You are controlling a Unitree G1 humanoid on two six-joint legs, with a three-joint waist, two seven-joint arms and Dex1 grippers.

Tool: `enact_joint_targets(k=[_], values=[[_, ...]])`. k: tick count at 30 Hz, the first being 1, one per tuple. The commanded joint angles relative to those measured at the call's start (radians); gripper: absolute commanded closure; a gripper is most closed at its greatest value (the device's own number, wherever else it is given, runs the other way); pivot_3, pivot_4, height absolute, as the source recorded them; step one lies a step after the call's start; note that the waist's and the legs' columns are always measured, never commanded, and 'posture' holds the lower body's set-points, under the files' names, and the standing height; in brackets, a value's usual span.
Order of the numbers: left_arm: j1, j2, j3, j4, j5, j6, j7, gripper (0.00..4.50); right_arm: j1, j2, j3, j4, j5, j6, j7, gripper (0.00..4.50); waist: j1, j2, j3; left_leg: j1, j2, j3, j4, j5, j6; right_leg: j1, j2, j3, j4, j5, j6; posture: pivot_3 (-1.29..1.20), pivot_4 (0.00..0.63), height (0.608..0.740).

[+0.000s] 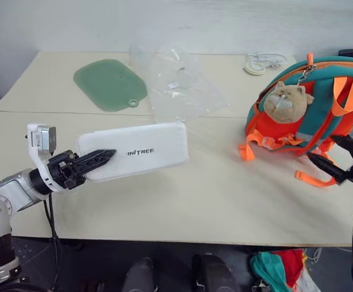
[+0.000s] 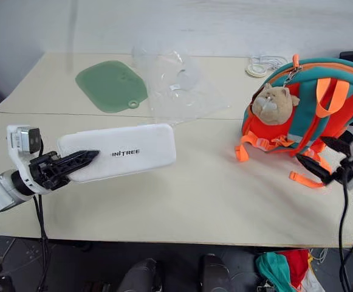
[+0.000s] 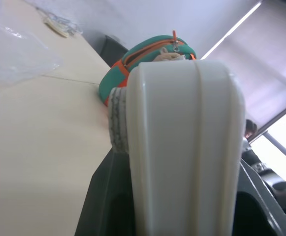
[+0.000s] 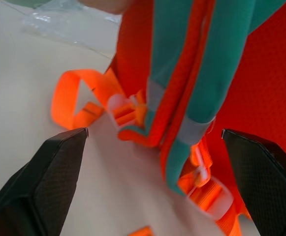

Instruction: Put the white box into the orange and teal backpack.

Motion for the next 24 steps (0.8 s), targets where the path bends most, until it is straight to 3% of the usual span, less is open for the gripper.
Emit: enact_joint_targets(k=[1,8,11,20,24], values=[[-0.004,0.008,-0.018,-0.028,0.01,-0.04,-0.027,3.26,-0.132,0.01,0.06,0.118,-0.023,-0.062,0.027,0.01,-0.003,0.0,0.0,0.0,0.0,0.0,0.0,0.0,0.0,0.0,0.0,0.0,0.0,0.0,0.0,0.0,0.15,0.74],[0.037,-0.001,0.005,-0.074,-0.014,-0.055,0.013,3.26,-0.307,0.107,0.152,0.202,-0.008,-0.063,0.091,0.01,-0.005,0.0,0.0,-0.001,0.001,0.001,0.001,0.001,0.0,-0.001,0.001,0.0,0.0,0.0,0.0,0.0,0.15,0.74],[0.058,-0.014,0.038,-0.086,-0.039,-0.061,0.055,3.26,-0.328,0.146,0.157,0.192,0.01,-0.055,0.09,0.64,-0.005,0.0,0.0,-0.001,0.002,0.0,0.001,0.001,0.0,-0.001,0.001,0.0,0.0,0.0,0.0,0.0,0.15,0.74],[0.02,-0.03,0.066,-0.006,-0.044,-0.092,0.133,3.26,-0.378,0.224,0.173,0.147,0.052,-0.046,0.118,3.64,-0.011,0.0,0.0,-0.001,0.002,0.0,0.001,0.001,0.0,-0.001,0.002,0.0,0.001,0.0,0.0,0.0,0.15,0.74],[-0.009,-0.016,0.077,0.066,-0.01,-0.123,0.139,3.26,-0.367,0.282,0.235,-0.086,0.14,0.106,0.146,3.87,-0.021,0.001,0.001,-0.001,0.003,0.001,0.001,0.001,-0.001,-0.002,0.002,0.001,0.002,0.0,0.0,0.0,0.15,0.74]])
